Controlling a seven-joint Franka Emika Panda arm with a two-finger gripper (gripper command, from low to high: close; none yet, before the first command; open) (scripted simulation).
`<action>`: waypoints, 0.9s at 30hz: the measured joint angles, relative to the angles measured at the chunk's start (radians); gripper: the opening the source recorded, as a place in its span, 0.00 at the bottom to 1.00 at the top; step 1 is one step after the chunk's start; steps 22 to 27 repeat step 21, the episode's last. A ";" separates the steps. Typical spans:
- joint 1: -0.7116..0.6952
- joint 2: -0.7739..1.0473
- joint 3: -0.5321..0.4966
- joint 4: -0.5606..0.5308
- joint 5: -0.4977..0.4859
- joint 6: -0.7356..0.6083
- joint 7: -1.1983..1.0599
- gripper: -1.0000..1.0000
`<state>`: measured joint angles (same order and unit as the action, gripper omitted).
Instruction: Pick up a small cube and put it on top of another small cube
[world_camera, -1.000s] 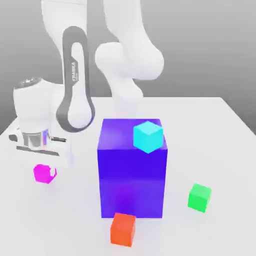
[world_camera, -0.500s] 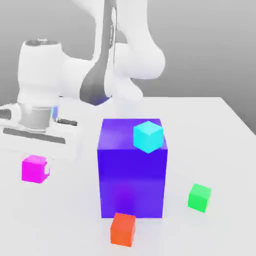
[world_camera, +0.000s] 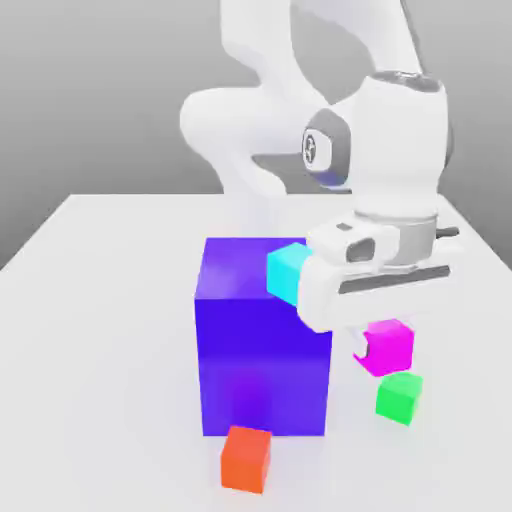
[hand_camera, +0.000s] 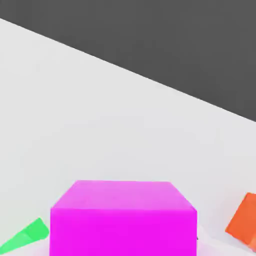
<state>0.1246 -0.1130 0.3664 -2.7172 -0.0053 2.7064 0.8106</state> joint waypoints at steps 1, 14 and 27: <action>0.020 0.000 0.009 -0.013 0.025 -0.010 -0.013 0.00; 0.025 0.155 0.016 -0.039 -0.076 0.094 0.063 0.00; 0.048 0.247 -0.025 -0.041 -0.178 0.175 0.136 1.00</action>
